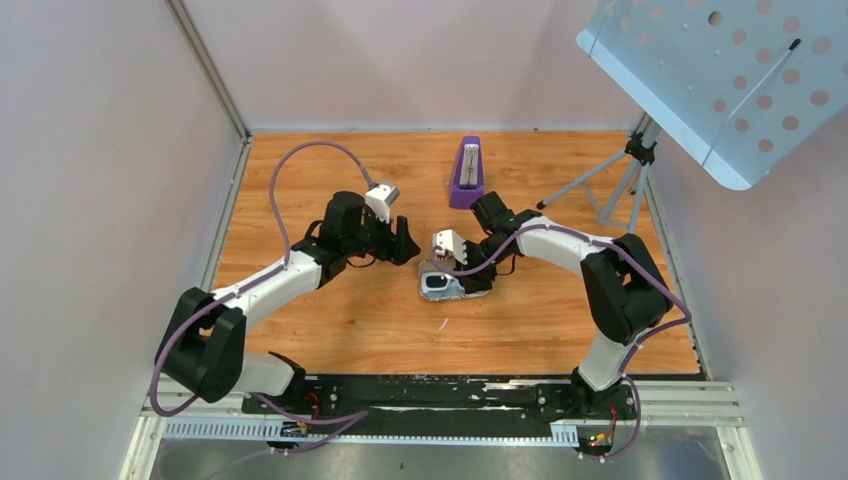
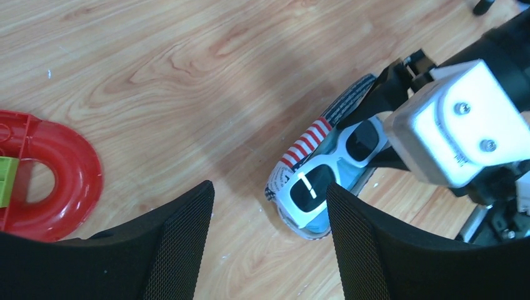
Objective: Organize the sunglasses
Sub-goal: Place the sunglasses in the sunglasses case, then close the sunglasses case at the center of the board, then move the sunglasses case at the center of the board.
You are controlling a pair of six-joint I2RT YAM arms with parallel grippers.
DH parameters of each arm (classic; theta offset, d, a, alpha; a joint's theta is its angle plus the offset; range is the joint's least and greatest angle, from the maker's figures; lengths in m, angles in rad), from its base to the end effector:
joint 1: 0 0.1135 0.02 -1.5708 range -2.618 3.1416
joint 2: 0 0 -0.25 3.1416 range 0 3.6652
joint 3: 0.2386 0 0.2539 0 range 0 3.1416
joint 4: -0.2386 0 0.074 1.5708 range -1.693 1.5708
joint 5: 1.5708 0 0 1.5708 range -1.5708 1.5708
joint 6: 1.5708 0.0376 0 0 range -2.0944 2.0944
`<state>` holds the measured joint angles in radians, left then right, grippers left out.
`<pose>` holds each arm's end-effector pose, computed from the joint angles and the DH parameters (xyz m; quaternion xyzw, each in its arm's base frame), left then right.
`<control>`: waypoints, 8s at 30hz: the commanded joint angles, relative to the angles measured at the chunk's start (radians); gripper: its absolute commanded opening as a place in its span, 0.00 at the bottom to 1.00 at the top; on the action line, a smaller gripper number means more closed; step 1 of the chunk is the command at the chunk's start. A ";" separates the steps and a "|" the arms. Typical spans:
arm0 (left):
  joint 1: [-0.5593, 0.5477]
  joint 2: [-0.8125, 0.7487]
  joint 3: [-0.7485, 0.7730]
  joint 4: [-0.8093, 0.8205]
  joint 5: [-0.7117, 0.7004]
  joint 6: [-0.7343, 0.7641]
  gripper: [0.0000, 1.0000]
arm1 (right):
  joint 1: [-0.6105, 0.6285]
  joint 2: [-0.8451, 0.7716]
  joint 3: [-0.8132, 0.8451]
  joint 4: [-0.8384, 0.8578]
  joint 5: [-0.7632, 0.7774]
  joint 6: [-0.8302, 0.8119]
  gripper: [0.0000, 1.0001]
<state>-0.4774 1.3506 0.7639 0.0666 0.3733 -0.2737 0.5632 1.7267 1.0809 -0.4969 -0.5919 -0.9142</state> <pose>0.2590 -0.1494 0.2167 0.1790 0.8363 -0.3301 0.3996 0.2726 0.1969 0.1642 -0.6752 0.6494 0.2451 0.2498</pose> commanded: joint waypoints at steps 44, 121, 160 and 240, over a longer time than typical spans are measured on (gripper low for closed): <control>-0.065 0.323 0.115 0.100 0.346 0.161 0.12 | 0.073 -0.106 -0.094 -0.005 0.005 -0.120 0.08; -0.687 0.024 -0.349 0.392 -0.611 0.789 0.00 | -0.041 -0.246 -0.152 -0.012 -0.033 -0.224 0.60; -1.234 0.378 -0.287 0.335 -1.160 0.983 0.00 | 0.034 -0.792 -0.374 -0.279 0.014 -0.205 0.71; -1.165 -0.807 -0.402 -0.116 -1.484 0.124 0.93 | 0.544 -0.535 -0.516 0.220 0.365 0.373 0.99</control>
<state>-1.6459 0.5709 0.3809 -0.0597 -1.0355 -0.1349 1.0725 1.1591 0.5774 -0.3443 -0.3004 -0.5896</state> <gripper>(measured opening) 0.932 0.999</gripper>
